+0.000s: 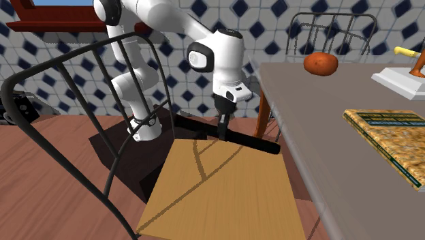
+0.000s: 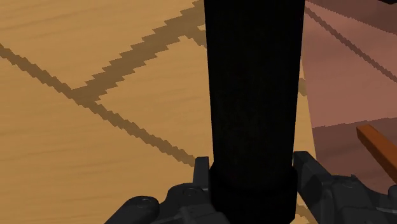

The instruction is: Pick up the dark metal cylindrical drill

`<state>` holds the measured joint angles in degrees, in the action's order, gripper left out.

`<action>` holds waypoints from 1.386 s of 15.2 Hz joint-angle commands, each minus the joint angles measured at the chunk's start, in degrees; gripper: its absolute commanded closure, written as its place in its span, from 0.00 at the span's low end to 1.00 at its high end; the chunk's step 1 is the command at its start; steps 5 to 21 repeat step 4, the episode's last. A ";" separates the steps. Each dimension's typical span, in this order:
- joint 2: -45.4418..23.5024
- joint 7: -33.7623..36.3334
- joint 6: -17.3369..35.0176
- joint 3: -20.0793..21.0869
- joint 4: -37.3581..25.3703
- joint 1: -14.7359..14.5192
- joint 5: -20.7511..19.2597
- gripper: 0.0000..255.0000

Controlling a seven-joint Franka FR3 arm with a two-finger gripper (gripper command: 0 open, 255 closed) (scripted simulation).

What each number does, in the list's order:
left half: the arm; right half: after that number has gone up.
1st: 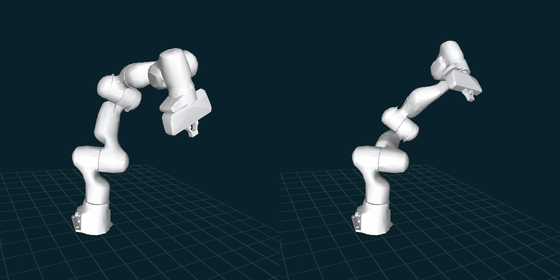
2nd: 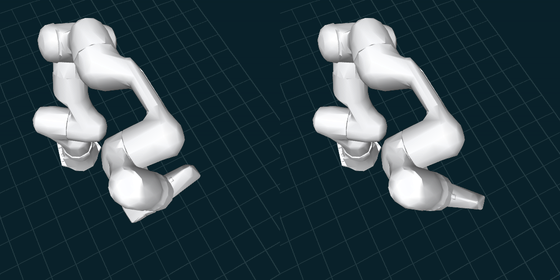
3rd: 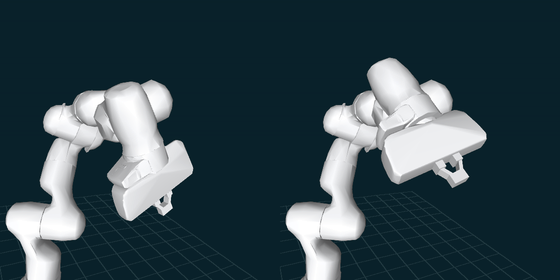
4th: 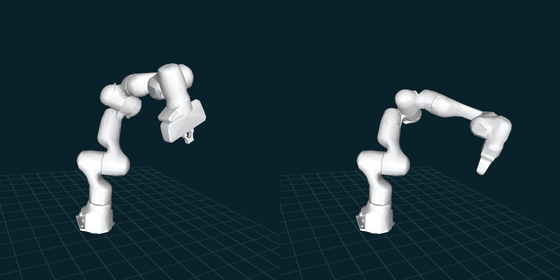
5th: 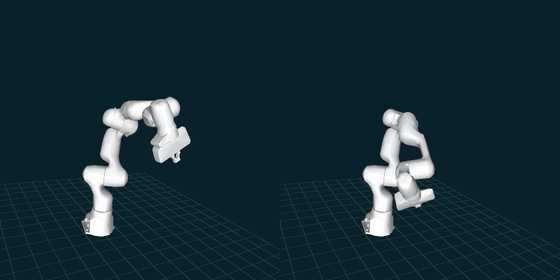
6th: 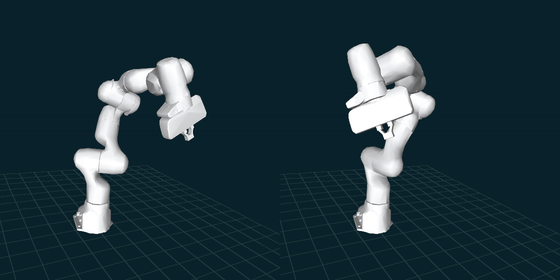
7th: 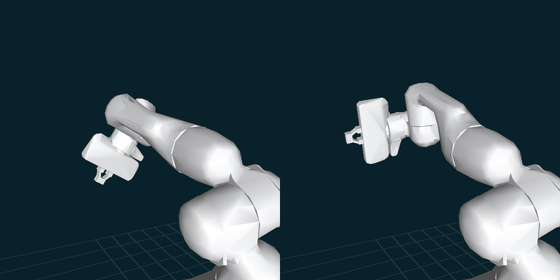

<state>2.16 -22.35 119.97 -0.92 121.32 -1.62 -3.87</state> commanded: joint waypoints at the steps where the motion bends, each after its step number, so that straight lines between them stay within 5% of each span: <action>1: 0.61 -0.08 -1.57 0.02 -0.97 -0.02 0.05 1.00; 21: 0.89 -0.13 -2.44 0.02 -1.55 -0.02 0.08 1.00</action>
